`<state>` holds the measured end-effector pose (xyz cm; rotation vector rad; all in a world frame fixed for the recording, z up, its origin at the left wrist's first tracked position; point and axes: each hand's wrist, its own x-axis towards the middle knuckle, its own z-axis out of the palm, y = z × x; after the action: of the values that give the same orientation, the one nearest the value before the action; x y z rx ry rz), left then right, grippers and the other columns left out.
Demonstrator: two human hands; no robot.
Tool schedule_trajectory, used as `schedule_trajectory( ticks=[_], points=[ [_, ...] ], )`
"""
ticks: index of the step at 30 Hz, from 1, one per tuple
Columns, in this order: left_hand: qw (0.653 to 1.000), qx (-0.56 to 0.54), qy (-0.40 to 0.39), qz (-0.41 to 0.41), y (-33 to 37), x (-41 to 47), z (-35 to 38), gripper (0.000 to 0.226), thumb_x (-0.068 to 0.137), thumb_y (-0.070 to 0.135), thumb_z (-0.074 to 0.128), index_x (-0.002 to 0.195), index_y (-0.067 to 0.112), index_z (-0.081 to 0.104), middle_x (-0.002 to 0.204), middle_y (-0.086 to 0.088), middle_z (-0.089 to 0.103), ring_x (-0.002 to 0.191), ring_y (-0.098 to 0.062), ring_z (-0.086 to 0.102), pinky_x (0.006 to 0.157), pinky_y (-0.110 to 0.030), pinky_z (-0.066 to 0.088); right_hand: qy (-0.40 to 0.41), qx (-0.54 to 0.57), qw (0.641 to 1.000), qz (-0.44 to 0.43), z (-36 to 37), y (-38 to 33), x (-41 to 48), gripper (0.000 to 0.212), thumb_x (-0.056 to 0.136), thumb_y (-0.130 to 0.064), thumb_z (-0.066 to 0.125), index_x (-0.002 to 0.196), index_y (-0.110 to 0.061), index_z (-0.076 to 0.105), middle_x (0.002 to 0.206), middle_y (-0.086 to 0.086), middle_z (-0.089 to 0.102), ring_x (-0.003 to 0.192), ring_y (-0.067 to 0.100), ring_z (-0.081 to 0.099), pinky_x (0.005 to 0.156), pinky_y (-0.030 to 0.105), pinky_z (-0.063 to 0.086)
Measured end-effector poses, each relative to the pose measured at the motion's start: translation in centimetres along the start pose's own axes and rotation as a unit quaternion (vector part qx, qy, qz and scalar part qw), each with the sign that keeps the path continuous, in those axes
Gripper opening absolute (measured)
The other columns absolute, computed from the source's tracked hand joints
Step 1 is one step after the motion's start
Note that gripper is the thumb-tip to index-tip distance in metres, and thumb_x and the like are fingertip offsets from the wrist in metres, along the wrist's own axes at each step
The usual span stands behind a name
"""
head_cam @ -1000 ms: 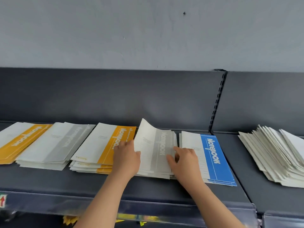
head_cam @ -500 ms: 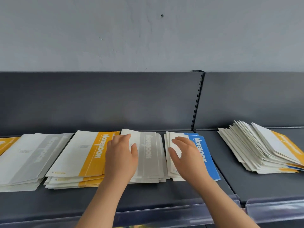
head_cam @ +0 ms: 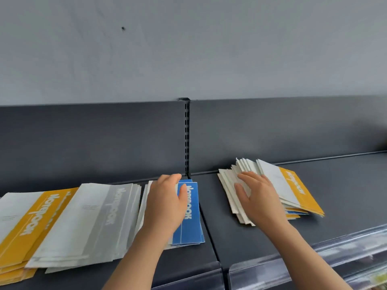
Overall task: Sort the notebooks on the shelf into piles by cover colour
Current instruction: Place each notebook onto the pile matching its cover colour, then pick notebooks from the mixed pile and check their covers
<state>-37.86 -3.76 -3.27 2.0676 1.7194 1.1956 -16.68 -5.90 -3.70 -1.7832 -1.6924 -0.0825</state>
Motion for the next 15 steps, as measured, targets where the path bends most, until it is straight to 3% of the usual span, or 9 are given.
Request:
schedule_trajectory(
  ticks=[4, 8, 10, 12, 13, 15],
  points=[
    [0.999, -0.029, -0.031, 0.028, 5.5, 0.7, 5.2, 0.029, 0.095, 0.023, 0.049, 0.122, 0.015, 0.059, 0.114, 0.002, 0.059, 0.108, -0.017, 0.051, 0.092, -0.028, 0.042, -0.025, -0.03, 0.999, 0.034, -2.7, 6.0, 0.8, 0.036, 0.095, -0.03, 0.05, 0.125, -0.014, 0.059, 0.133, -0.001, 0.056, 0.127, 0.016, 0.046, 0.117, 0.032, 0.019],
    [0.996, -0.047, -0.07, 0.035, 10.1, 1.1, 9.9, 0.012, 0.092, 0.019, 0.05, 0.091, 0.012, 0.06, 0.096, -0.004, 0.06, 0.09, -0.021, 0.055, 0.081, -0.036, 0.047, -0.079, -0.058, 0.99, 0.101, -4.9, 11.7, 0.8, 0.038, 0.097, -0.032, 0.044, 0.129, -0.014, 0.055, 0.136, -0.002, 0.053, 0.127, 0.019, 0.043, 0.113, 0.034, 0.025],
    [0.993, -0.055, -0.098, 0.032, 11.7, 1.1, 12.0, 0.01, 0.092, 0.018, 0.049, 0.082, 0.019, 0.05, 0.093, -0.006, 0.062, 0.086, -0.021, 0.057, 0.077, -0.037, 0.048, -0.109, -0.055, 0.985, 0.12, -5.3, 14.4, 1.0, 0.03, 0.097, -0.029, 0.041, 0.106, -0.011, 0.063, 0.112, 0.003, 0.064, 0.102, 0.023, 0.055, 0.113, 0.038, 0.025],
    [0.991, -0.06, -0.118, 0.026, 12.7, 1.2, 13.8, 0.013, 0.091, 0.018, 0.048, 0.078, 0.018, 0.048, 0.08, -0.007, 0.06, 0.074, -0.023, 0.054, 0.068, -0.035, 0.046, -0.132, -0.048, 0.981, 0.131, -5.2, 16.7, 1.1, 0.029, 0.096, -0.027, 0.037, 0.081, -0.01, 0.056, 0.082, 0.004, 0.061, 0.074, 0.022, 0.052, 0.109, 0.043, 0.029],
    [0.99, -0.065, -0.125, 0.021, 13.1, 1.2, 14.5, 0.014, 0.091, 0.018, 0.047, 0.076, 0.018, 0.047, 0.073, -0.006, 0.057, 0.067, -0.019, 0.05, 0.063, -0.032, 0.043, -0.149, -0.041, 0.979, 0.132, -5.0, 17.5, 1.1, 0.03, 0.096, -0.027, 0.036, 0.078, -0.009, 0.052, 0.079, 0.005, 0.058, 0.071, 0.022, 0.051, 0.108, 0.042, 0.03],
    [0.989, -0.07, -0.129, 0.009, 13.7, 1.3, 15.4, 0.02, 0.091, 0.019, 0.048, 0.071, 0.018, 0.052, 0.059, 0.0, 0.053, 0.054, -0.01, 0.043, 0.056, -0.028, 0.041, -0.171, -0.024, 0.98, 0.102, -5.0, 18.4, 1.1, 0.029, 0.099, -0.026, 0.033, 0.086, -0.011, 0.054, 0.09, 0.004, 0.061, 0.084, 0.023, 0.055, 0.113, 0.038, 0.025]
  ],
)
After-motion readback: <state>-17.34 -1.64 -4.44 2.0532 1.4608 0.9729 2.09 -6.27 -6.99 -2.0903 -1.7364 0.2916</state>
